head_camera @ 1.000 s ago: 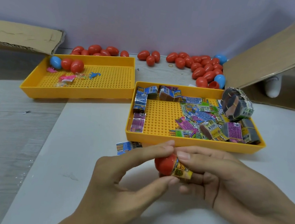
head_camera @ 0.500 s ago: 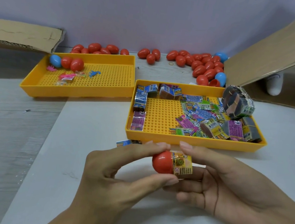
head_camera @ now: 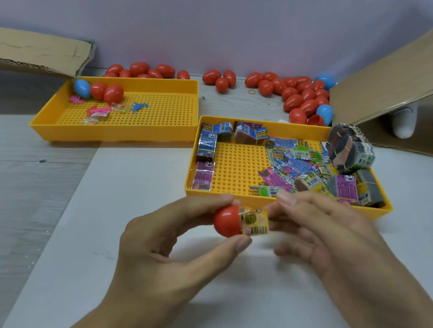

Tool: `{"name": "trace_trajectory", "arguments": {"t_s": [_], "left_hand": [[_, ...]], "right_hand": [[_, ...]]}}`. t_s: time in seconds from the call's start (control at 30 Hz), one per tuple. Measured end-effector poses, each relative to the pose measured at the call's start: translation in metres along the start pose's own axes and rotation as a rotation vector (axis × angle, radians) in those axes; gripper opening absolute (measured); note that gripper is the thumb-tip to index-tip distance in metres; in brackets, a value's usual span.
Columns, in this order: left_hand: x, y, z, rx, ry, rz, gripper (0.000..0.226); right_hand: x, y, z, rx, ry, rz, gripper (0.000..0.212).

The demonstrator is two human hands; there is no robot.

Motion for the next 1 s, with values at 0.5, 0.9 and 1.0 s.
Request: {"name": "trace_trajectory", "arguments": {"t_s": [0.5,0.9,1.0], "left_hand": [[-0.002,0.002,-0.002,0.085,-0.083,0.052,0.034],[-0.003,0.006,-0.001,0.123,-0.048,0.141,0.034],[-0.001,0.005,-0.001,0.098,-0.078,0.121,0.035]], "right_hand": [[0.006,0.005,-0.007,-0.003,-0.129,0.049,0.04],[0.003,0.005,-0.003,0.025,0.022,0.118,0.031],[0.006,0.007,-0.005,0.075,-0.002,0.15,0.039]]}}
Point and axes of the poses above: each hand's wrist, its own x-axis away from the middle knuckle, its own z-axis out of the back of the hand, y = z × x, the point moved 1 cm from there along -x, towards the middle knuckle, and after that the axes turned 4 degrees about x, right-handed, at the moved point
